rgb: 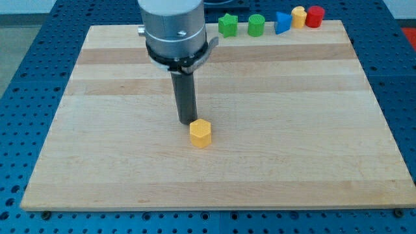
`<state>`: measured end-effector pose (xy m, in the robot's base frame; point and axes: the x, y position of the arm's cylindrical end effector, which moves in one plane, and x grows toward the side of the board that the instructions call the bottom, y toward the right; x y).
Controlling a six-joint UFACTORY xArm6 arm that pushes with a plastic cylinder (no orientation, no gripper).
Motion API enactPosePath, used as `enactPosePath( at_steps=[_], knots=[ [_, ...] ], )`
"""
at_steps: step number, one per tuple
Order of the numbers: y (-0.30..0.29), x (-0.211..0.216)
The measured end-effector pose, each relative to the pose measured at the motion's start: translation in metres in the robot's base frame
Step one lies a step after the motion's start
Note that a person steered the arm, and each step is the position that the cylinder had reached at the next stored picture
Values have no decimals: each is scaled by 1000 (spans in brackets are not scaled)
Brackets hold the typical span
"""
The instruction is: Push the yellow hexagon to the top left
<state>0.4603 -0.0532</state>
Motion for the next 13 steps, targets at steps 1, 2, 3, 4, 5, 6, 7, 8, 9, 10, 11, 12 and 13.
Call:
enactPosePath(
  at_steps=[1,2,3,4,5,6,7,8,9,10,11,12,13],
  knots=[
    [31,-15],
    [92,-5],
    [122,64],
    [108,137],
    [58,137],
    [53,117],
    [48,85],
    [31,49],
    [9,25],
    [-11,-11],
    [-31,-64],
    [-53,-110],
    [-65,-132]
  ],
)
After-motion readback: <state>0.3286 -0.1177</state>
